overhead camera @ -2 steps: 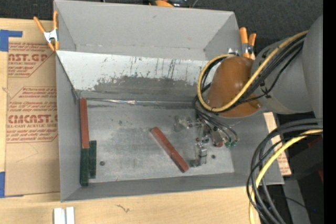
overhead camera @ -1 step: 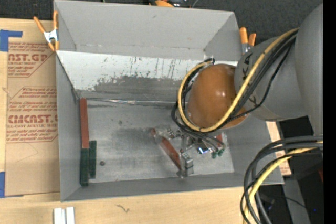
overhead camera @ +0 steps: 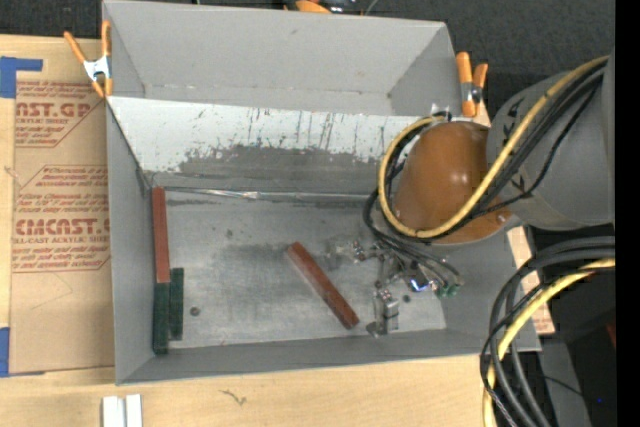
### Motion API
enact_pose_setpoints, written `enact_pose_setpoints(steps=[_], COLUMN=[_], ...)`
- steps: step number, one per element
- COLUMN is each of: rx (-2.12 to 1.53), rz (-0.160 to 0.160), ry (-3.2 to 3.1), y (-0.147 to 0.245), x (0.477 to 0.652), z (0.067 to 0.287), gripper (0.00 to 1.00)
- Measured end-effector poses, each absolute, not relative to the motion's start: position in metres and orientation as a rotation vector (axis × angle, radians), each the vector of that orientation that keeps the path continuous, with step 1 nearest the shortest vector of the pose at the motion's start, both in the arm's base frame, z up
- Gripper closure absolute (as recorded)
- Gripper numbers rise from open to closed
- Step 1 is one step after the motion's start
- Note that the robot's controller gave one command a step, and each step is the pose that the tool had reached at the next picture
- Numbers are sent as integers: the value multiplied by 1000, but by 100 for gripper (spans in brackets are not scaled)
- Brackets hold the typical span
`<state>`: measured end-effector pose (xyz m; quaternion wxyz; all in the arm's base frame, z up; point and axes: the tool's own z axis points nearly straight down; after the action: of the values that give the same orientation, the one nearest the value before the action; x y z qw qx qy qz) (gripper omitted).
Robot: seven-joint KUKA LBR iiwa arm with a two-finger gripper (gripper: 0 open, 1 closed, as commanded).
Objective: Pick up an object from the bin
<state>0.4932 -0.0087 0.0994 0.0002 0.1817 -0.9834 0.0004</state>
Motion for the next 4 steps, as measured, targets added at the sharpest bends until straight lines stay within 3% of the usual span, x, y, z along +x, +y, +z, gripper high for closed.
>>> enact_pose_setpoints(steps=[1,2,3,4], rx=[142,142,143,144], rz=[0,0,0,0], ry=[-3146,-3145,-3139,-3138], y=[14,15,15,15], x=[486,488,486,486], z=[70,71,70,78], gripper=[0,0,100,100])
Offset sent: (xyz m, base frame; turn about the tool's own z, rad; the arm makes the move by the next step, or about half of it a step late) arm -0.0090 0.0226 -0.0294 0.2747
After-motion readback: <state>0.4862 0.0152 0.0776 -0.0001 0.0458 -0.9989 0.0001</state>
